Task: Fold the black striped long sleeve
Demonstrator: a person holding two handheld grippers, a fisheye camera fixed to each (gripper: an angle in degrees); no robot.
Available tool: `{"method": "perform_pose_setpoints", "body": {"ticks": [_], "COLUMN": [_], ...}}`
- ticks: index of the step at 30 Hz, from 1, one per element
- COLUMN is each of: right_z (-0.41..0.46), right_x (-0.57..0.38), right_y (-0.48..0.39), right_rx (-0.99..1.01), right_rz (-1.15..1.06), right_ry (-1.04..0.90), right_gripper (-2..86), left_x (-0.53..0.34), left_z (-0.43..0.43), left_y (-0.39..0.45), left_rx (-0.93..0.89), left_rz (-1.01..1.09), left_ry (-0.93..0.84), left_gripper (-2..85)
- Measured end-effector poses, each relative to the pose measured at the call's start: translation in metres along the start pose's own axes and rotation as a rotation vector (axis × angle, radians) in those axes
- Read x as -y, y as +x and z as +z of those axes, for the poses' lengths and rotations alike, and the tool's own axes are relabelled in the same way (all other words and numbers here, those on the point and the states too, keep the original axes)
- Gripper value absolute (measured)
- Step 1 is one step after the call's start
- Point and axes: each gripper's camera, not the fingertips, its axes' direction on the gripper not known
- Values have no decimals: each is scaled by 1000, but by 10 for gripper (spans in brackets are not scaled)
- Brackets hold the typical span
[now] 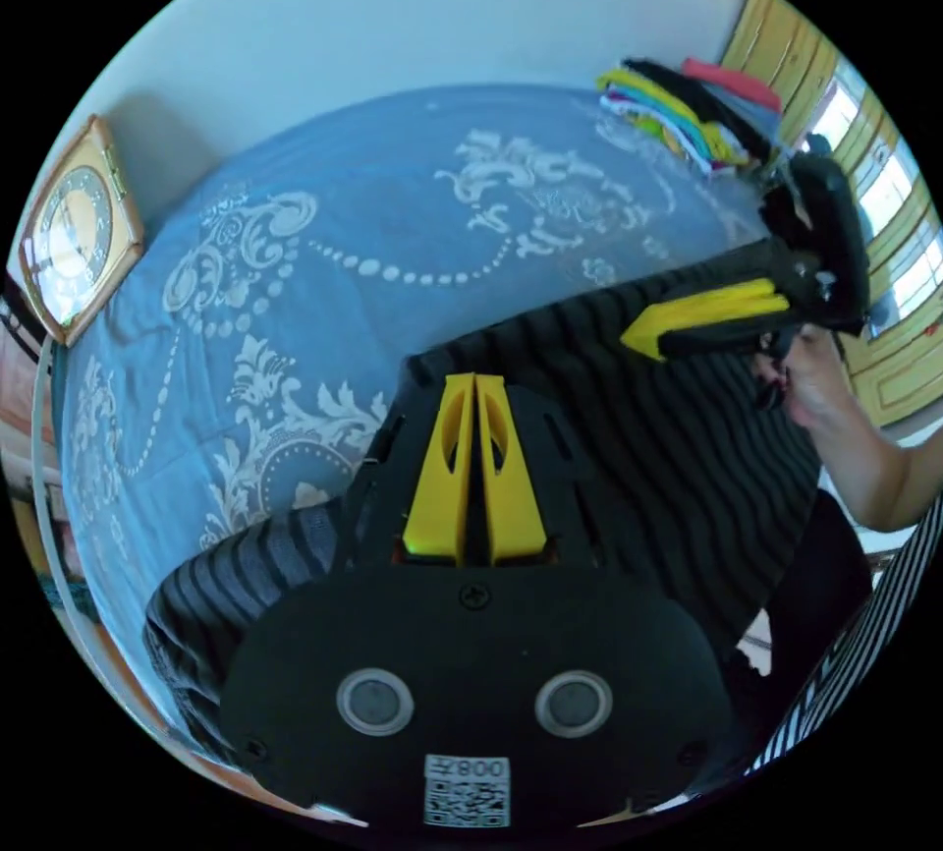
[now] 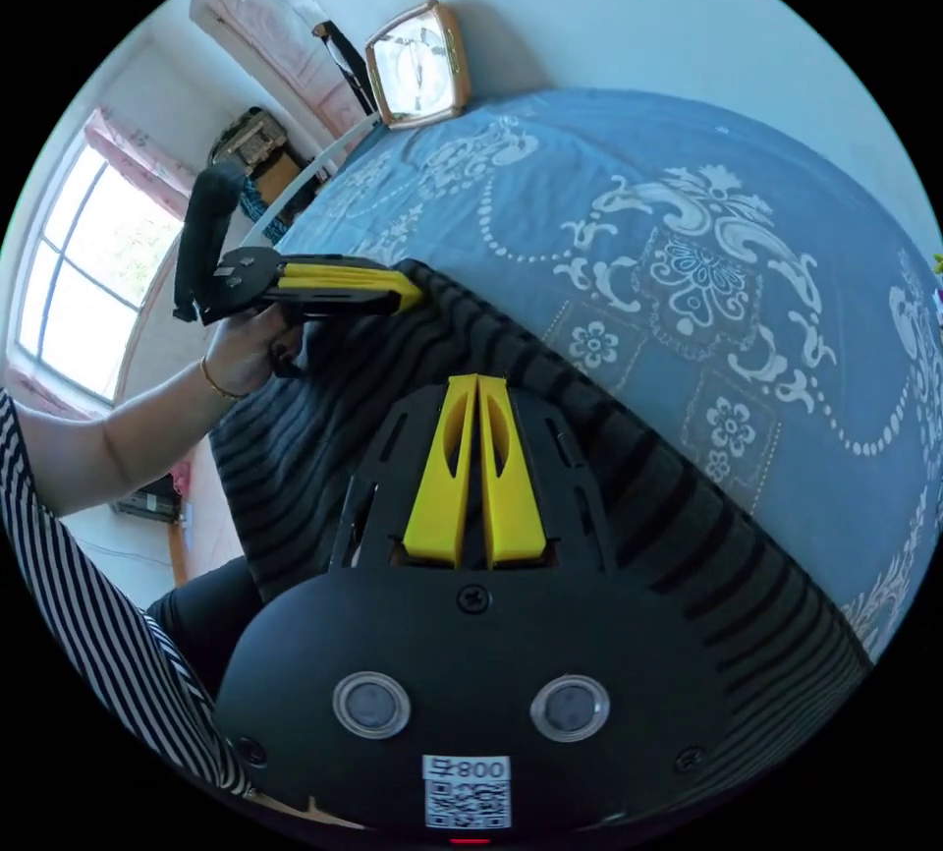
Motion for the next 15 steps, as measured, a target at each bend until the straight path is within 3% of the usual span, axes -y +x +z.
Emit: {"method": "perform_pose_setpoints", "body": {"ticks": [4,7,11,15], "right_z": [-32,-61,-58,-43], "right_x": [-40,-84,-124,-134], "right_y": [11,33,66,58], "right_rx": [35,-64,-179,-230], "right_rz": [28,97,200,143], "right_ry": [86,126,51,44], "right_gripper": [2,2,2,2], "left_x": [-11,-19,-13,-17], "left_z": [-12,-19,18,40], "left_y": [13,44,85,94], "left_rx": [-16,-85,-38,-47], "left_rz": [-34,32,101,64], "left_ry": [78,145,48,32], "left_gripper": [1,1,1,2]}}
